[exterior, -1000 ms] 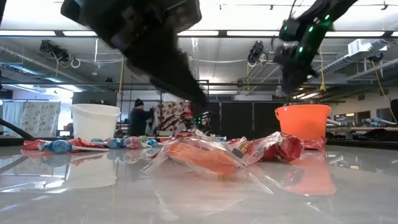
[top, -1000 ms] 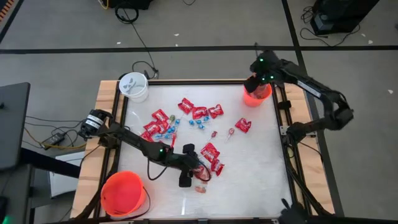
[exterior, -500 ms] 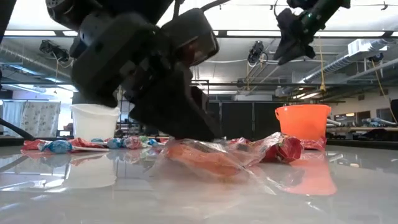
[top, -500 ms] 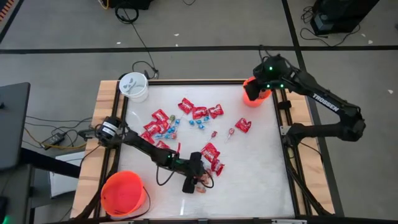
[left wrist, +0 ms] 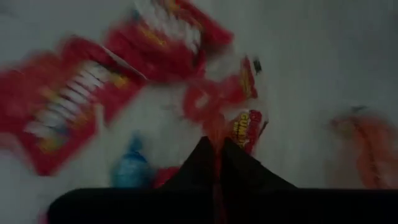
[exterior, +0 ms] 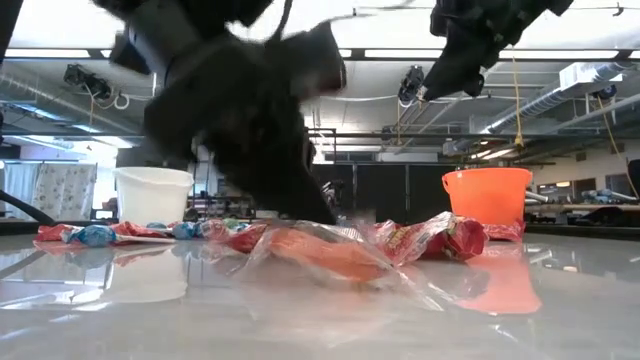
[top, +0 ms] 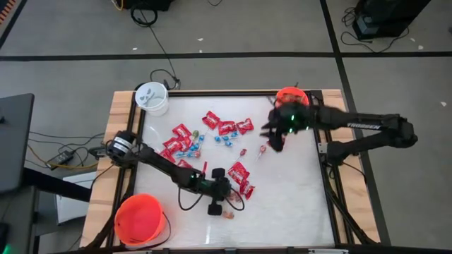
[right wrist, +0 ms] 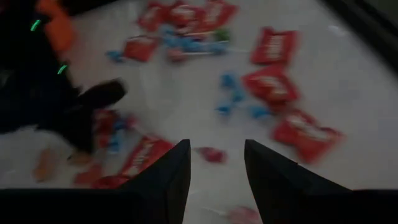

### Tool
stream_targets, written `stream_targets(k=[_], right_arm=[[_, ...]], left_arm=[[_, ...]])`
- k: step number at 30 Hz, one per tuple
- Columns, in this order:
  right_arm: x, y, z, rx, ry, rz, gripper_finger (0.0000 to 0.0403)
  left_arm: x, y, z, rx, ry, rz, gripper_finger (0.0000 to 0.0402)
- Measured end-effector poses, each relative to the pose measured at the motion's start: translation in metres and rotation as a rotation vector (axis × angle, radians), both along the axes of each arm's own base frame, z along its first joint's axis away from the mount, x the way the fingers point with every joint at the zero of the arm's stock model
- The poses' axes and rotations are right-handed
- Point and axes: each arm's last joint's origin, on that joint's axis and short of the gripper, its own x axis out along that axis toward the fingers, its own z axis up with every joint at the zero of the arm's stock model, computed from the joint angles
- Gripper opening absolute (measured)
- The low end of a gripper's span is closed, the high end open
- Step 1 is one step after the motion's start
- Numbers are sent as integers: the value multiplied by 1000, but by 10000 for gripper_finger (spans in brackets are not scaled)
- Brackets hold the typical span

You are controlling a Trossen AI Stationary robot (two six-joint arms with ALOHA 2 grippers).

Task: Sort candy by brand, put in halloween buckets
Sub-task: Put the top orange gummy into the top orange bucket

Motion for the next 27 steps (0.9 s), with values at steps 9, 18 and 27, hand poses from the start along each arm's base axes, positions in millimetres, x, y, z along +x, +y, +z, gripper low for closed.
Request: stream_targets(k=[9,18,27], right_arm=[[17,64,-47,109,-312,295,162],[30,97,-81,-39,-439,466,166],[36,93,-87,-296,-413,238,203]], left_arm=[[-1,26,53,181,-191,242,26],[12,39,72,230,-354,251,28],[17,42,83,325,-410,227,34]])
